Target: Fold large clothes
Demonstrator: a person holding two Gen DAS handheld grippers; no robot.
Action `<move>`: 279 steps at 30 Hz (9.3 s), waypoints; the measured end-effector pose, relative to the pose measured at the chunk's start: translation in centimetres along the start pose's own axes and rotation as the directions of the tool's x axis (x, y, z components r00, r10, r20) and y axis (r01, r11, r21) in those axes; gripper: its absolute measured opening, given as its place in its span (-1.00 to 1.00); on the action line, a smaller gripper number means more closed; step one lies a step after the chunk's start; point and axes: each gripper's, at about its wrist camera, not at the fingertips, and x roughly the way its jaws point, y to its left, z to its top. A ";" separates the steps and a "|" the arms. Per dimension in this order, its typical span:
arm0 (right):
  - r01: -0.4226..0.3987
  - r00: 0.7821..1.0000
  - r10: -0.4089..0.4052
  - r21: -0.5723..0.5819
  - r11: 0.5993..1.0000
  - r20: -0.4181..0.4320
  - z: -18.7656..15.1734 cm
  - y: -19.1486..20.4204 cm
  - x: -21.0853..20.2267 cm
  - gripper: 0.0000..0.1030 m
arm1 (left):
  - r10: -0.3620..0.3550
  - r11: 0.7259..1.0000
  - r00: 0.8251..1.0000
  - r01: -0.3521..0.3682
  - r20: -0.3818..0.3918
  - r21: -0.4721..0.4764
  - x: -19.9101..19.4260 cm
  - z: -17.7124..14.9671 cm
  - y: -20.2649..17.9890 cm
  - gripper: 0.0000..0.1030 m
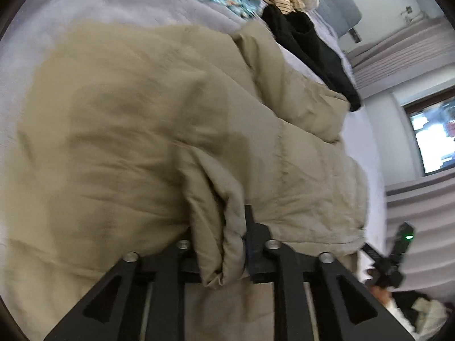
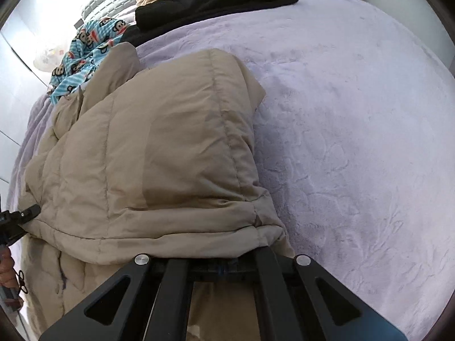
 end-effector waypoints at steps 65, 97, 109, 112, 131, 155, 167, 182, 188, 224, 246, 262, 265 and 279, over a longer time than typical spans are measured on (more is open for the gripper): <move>-0.105 0.980 0.129 0.156 0.982 -0.152 -9.5 -2.4 -10.5 0.09 | 0.419 0.891 0.907 -0.417 0.024 0.182 -7.9 -14.2 -4.7 0.71; -0.127 0.958 0.211 0.367 0.922 -0.197 -22.7 0.8 -14.7 0.99 | 0.425 0.895 0.902 -0.406 -0.079 0.183 -13.9 -24.1 -0.2 0.96; -0.166 0.945 0.301 0.611 0.774 -0.125 -26.4 -3.5 -15.5 0.99 | 0.358 0.934 0.926 -0.356 -0.120 0.040 -17.7 -28.7 7.5 0.96; -0.180 0.941 0.324 0.673 0.717 -0.094 -27.8 -4.7 -15.6 0.99 | 0.201 0.974 0.971 -0.212 -0.130 -0.078 -19.1 -29.5 9.9 0.96; -0.285 0.903 0.428 0.805 0.521 0.042 -28.3 -6.0 -11.6 0.32 | -0.009 0.972 0.985 -0.032 -0.174 -0.231 -12.9 -27.7 10.4 -0.59; -0.396 0.901 0.433 0.470 0.789 0.031 -11.4 -1.8 -17.6 -0.83 | 0.055 0.998 0.980 -0.046 0.193 -0.050 -24.0 -12.7 0.0 -0.74; -0.398 0.912 0.410 0.208 0.893 -0.013 7.0 1.9 -15.0 -0.83 | 0.209 0.978 0.925 -0.202 0.318 -0.056 -19.8 1.8 -4.3 -0.74; -0.275 0.942 0.326 0.369 0.888 -0.082 11.9 2.2 2.8 -0.83 | 0.372 0.925 0.914 -0.380 0.162 0.019 -2.9 10.8 1.3 -0.73; -0.267 0.938 0.329 0.372 0.889 -0.111 12.5 2.4 4.7 -0.80 | 0.380 0.919 0.910 -0.392 0.169 0.044 -2.2 11.0 1.3 -0.61; -0.058 0.998 0.057 -0.008 0.998 -0.032 13.4 2.9 5.3 -1.00 | 0.478 0.857 0.837 -0.511 0.268 0.067 1.4 13.8 4.4 -0.21; -0.090 0.996 0.093 0.198 0.976 -0.004 11.9 0.5 1.7 -0.90 | 0.513 0.845 0.824 -0.534 0.239 0.028 -3.9 10.5 4.8 -0.13; -0.202 0.971 0.232 0.308 0.930 -0.061 -2.1 1.9 -7.7 0.07 | 0.435 0.898 0.888 -0.440 0.151 0.000 -9.8 -4.1 2.8 1.00; -0.207 0.967 0.244 0.328 0.922 -0.076 -4.2 1.7 -7.9 0.27 | 0.437 0.898 0.892 -0.441 0.117 0.004 -9.3 -5.9 2.9 1.00; -0.251 0.937 0.330 0.438 0.863 -0.113 -9.5 1.6 -4.4 0.72 | 0.363 0.927 0.930 -0.356 0.053 -0.116 -7.6 -8.2 6.3 1.00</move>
